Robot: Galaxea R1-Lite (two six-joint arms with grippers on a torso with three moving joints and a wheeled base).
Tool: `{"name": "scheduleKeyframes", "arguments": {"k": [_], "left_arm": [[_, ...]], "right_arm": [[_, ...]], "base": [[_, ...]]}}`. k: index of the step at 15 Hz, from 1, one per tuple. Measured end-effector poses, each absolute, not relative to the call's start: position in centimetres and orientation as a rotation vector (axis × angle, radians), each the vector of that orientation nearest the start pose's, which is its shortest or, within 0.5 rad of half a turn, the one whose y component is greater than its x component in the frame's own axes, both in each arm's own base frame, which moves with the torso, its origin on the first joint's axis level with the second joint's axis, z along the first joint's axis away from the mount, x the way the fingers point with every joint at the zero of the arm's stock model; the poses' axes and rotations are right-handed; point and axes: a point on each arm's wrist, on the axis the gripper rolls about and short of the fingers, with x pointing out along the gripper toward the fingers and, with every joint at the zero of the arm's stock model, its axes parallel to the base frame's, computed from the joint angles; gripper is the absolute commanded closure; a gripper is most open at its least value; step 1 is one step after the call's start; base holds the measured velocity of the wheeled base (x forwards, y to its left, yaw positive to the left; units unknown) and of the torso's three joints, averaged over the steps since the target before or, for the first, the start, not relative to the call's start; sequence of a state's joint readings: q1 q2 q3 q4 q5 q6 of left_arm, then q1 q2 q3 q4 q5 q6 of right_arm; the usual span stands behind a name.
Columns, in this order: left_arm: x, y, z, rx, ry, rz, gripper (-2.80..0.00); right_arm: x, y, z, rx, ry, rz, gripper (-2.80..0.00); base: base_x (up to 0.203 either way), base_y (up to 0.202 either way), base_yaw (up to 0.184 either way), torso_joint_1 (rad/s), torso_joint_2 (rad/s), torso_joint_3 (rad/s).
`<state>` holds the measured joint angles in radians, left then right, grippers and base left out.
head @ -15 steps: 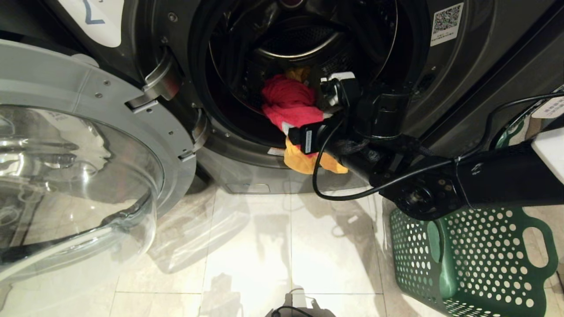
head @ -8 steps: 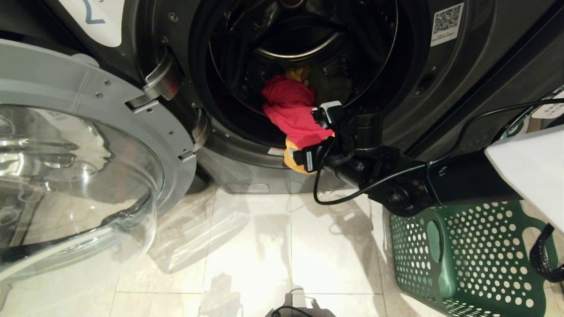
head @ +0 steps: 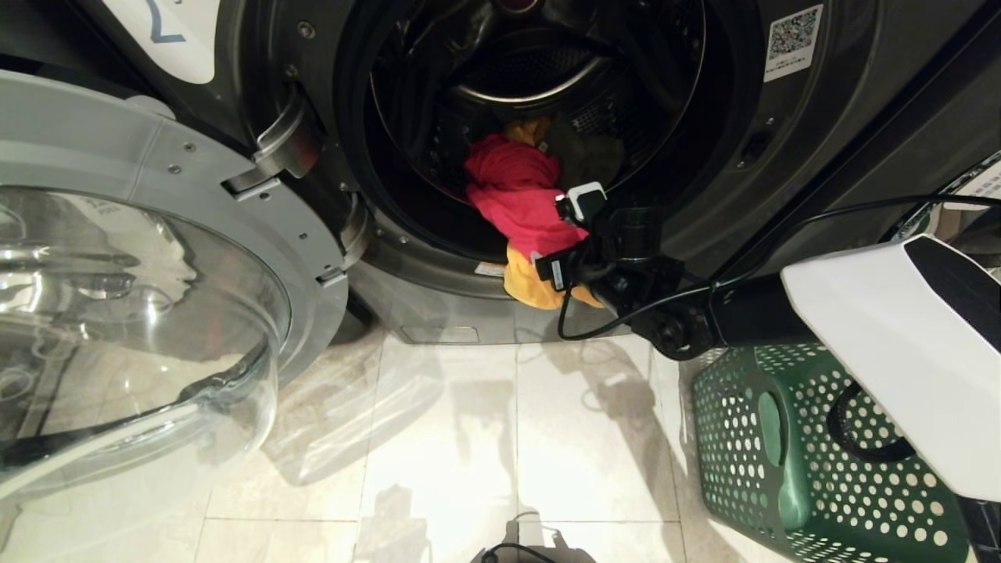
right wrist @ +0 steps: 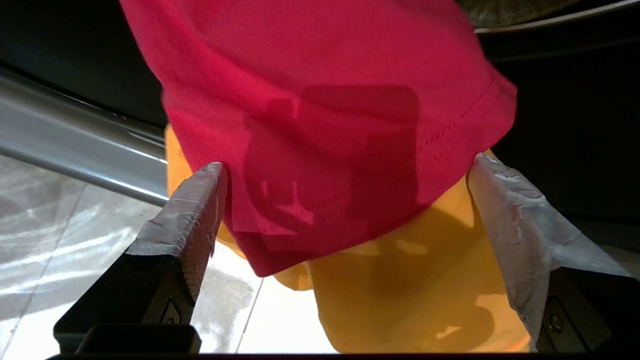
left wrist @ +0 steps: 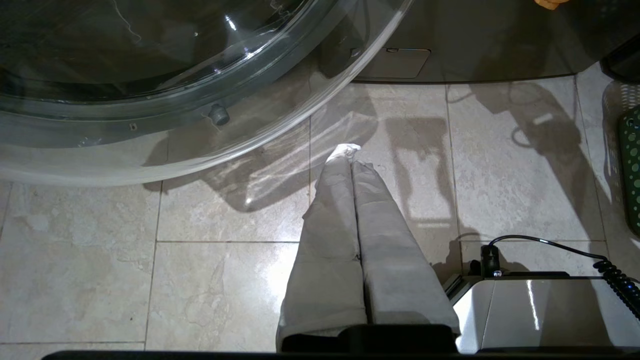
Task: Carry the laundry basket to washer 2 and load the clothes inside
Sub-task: Place the clothes into the washing machine
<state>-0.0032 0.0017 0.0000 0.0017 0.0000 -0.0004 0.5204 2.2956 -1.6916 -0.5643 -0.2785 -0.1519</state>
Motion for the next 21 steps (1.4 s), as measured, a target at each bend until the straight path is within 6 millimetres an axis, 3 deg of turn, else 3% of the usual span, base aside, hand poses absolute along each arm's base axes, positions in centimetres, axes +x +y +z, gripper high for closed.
{"name": "scheduleKeyframes", "arguments": {"k": [2, 3, 9, 12, 15, 18, 21], "left_arm": [[-2.3, 0.0, 7.5, -0.001, 0.003, -0.003, 0.00], [-2.3, 0.0, 7.5, -0.001, 0.003, -0.003, 0.00], [-2.3, 0.0, 7.5, 0.000, 0.003, -0.003, 0.00], [-2.3, 0.0, 7.5, 0.000, 0.003, -0.003, 0.00], [-2.3, 0.0, 7.5, 0.000, 0.003, -0.003, 0.00], [-2.3, 0.0, 7.5, -0.001, 0.003, -0.003, 0.00], [-2.3, 0.0, 7.5, 0.000, 0.003, -0.003, 0.00]], "right_arm": [[43.0, 23.8, 17.7, -0.170, 0.023, 0.243, -2.80], [43.1, 23.9, 17.4, -0.171, 0.026, 0.243, 0.00], [43.9, 24.0, 16.5, -0.171, 0.034, 0.235, 0.00], [43.9, 24.0, 17.0, -0.164, 0.023, 0.230, 0.00], [43.9, 23.7, 20.6, -0.084, -0.088, 0.191, 0.00], [43.2, 23.4, 25.5, 0.059, -0.361, 0.168, 0.00], [42.1, 23.1, 27.8, 0.168, -0.630, 0.147, 0.00]], "base": [[0.000, 0.000, 0.000, 0.000, 0.00, 0.000], [0.000, 0.000, 0.000, 0.000, 0.00, 0.000], [0.000, 0.000, 0.000, 0.000, 0.00, 0.000], [0.000, 0.000, 0.000, 0.000, 0.00, 0.000], [0.000, 0.000, 0.000, 0.000, 0.00, 0.000], [0.000, 0.000, 0.000, 0.000, 0.00, 0.000], [0.000, 0.000, 0.000, 0.000, 0.00, 0.000]]}}
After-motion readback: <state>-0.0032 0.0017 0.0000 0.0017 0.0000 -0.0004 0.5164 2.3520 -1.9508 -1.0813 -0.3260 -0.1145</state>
